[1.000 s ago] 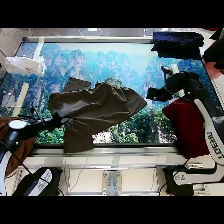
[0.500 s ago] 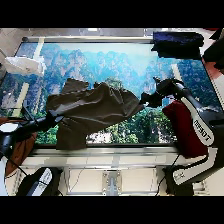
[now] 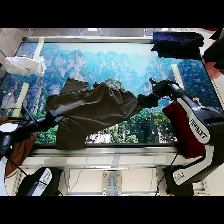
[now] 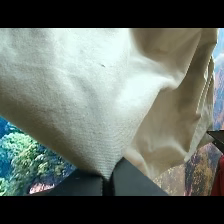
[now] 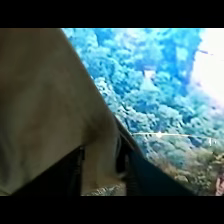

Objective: Fold the shirts.

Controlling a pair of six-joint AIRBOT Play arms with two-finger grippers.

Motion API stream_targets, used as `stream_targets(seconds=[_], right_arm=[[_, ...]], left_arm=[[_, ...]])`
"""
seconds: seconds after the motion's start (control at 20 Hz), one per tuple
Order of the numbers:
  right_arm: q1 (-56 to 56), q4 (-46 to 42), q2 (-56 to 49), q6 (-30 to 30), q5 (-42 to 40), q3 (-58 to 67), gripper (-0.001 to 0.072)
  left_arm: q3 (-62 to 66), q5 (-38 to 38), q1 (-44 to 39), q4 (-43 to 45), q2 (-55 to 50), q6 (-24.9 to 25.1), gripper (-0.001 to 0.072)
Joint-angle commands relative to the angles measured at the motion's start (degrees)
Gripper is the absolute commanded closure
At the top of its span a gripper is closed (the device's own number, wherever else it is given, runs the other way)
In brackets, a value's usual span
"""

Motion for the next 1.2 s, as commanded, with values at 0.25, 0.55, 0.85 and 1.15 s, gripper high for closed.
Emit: stream_targets(seconds=[0.25,0.55,0.85,1.15], right_arm=[[1.31,0.26,2.47,-5.11,-10.75,6.82,0.0696],[1.33,0.26,26.05,-11.04,-28.68,20.22,0.0696],[1.66,0.24,47.84,-8.9,-22.84,36.04,0.0697],[1.66,-8.59,46.86,-7.74,-27.52,40.92,0.0698]], left_arm=[[6.4,-3.8,3.08,0.28,0.28,3.3,0.0694],[39.89,-33.16,10.88,9.81,1.84,3.65,0.0695],[74.38,-33.11,9.25,8.87,6.49,3.65,0.0694],[76.81,-35.5,-1.36,21.97,4.48,-6.47,0.0694]])
